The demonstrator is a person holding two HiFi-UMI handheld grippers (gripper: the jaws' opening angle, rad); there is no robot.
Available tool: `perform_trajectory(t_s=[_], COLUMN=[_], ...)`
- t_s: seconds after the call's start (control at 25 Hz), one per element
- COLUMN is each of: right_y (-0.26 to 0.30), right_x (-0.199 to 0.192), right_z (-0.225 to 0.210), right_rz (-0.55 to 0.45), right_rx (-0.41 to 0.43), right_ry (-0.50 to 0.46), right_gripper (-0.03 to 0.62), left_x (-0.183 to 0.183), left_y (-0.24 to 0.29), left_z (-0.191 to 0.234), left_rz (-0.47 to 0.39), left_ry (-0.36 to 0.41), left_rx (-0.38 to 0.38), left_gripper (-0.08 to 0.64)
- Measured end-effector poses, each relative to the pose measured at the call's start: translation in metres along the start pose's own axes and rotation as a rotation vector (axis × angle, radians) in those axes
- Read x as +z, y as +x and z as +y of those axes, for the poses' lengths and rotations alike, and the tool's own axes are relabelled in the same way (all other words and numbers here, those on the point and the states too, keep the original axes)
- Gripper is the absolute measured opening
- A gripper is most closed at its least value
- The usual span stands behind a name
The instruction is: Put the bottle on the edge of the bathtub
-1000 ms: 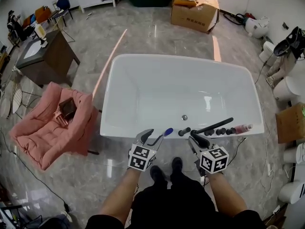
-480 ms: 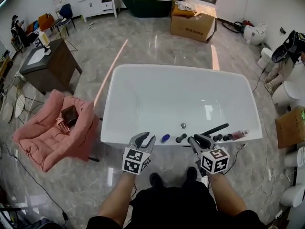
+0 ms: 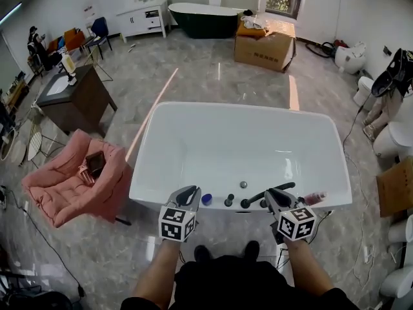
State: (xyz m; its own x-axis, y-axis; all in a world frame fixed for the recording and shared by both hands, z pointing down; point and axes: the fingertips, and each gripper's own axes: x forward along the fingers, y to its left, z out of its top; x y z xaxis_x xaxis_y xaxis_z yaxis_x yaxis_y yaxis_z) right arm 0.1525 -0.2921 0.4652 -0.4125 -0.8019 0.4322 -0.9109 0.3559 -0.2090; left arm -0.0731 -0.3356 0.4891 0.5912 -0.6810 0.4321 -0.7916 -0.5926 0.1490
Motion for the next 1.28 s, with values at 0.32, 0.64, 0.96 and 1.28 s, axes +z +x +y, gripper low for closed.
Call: perform_trajectory(t_s=[0.32, 0.64, 0.96, 1.28], right_y=[-0.042, -0.083, -0.090, -0.083], right_x=[0.029, 0.063, 0.093, 0.102], right_z=[-0.045, -0.075, -0.071, -0.035], right_rz=[-0.137, -0.229, -0.290, -0.320], right_rx=[0.062, 0.158, 0.179, 0.189], right_ry=[-0.005, -0.079, -0.110, -0.168], right_gripper=[0.015, 0.012, 0.011, 0.011], left_x=[0.028, 0.075, 0.109, 0.106], left_y=[0.013, 0.027, 0.001, -0.031], left_z=[-0.059, -0.117, -0.120, -0.077], left_rz=[-0.051, -0.151, -0.191, -0.183], left_ry=[-0.015, -0.019, 0.014, 0.044], left_rx=[0.059, 0.111, 0.148, 0.198], left_gripper=[0.032, 0.018, 0.017, 0.017])
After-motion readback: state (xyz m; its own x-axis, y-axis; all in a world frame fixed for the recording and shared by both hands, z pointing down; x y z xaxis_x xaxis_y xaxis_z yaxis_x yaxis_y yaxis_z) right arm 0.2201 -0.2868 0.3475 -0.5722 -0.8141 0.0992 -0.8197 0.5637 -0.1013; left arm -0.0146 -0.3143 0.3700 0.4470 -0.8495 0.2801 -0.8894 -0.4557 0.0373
